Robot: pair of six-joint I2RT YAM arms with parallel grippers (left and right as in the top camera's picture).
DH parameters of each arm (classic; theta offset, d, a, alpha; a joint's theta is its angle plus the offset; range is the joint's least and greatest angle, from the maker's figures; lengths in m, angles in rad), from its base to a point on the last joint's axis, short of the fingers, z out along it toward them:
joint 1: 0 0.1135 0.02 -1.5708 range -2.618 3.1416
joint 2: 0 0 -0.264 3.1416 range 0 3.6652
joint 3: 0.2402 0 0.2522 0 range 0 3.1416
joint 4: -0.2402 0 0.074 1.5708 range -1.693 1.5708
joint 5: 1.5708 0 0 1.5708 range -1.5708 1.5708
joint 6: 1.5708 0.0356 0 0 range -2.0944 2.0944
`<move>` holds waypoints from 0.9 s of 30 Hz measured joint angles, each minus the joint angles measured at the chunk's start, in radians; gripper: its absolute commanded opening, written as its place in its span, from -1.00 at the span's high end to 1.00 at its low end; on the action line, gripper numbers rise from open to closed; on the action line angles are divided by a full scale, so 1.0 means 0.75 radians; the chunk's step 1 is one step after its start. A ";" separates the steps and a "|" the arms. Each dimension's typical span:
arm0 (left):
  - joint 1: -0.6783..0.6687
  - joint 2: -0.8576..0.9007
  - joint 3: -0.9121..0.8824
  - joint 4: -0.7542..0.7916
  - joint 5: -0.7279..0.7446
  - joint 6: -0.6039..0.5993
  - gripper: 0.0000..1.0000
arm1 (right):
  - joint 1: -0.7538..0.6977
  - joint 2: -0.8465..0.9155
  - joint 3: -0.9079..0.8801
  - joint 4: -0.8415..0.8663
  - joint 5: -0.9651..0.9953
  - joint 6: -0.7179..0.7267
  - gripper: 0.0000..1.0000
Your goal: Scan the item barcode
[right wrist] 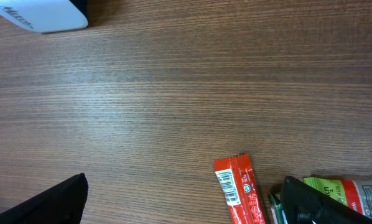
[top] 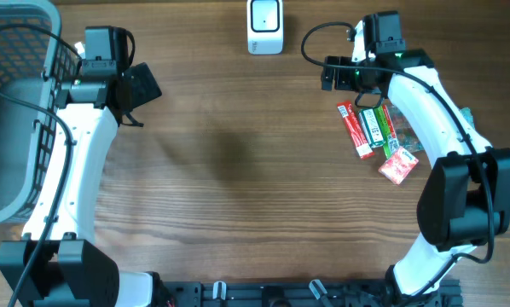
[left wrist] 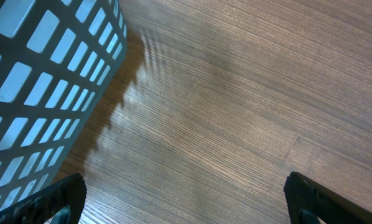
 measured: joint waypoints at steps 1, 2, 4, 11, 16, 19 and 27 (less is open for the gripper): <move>0.000 0.000 0.000 0.000 0.000 0.000 -1.00 | 0.000 0.000 0.000 0.000 0.000 -0.001 -0.99; 0.000 0.000 0.000 0.000 0.000 0.000 -1.00 | 0.000 0.000 0.000 0.000 -0.001 -0.001 -0.99; 0.000 0.000 0.000 0.000 0.000 0.000 -1.00 | 0.000 -0.001 0.000 -0.001 0.000 -0.001 -1.00; 0.000 0.000 0.000 0.001 0.000 0.000 -1.00 | 0.000 -0.315 -0.008 0.000 -0.001 -0.001 -0.99; 0.000 0.000 0.000 0.000 0.000 0.000 -1.00 | 0.000 -0.624 -0.008 0.003 -0.001 -0.001 -0.99; 0.000 0.000 0.000 0.000 0.000 0.000 -1.00 | 0.000 -0.739 -0.008 0.002 -0.001 -0.001 -0.99; 0.000 0.000 0.000 0.000 0.000 0.000 -1.00 | 0.000 -0.998 -0.008 -0.010 0.001 -0.001 -0.99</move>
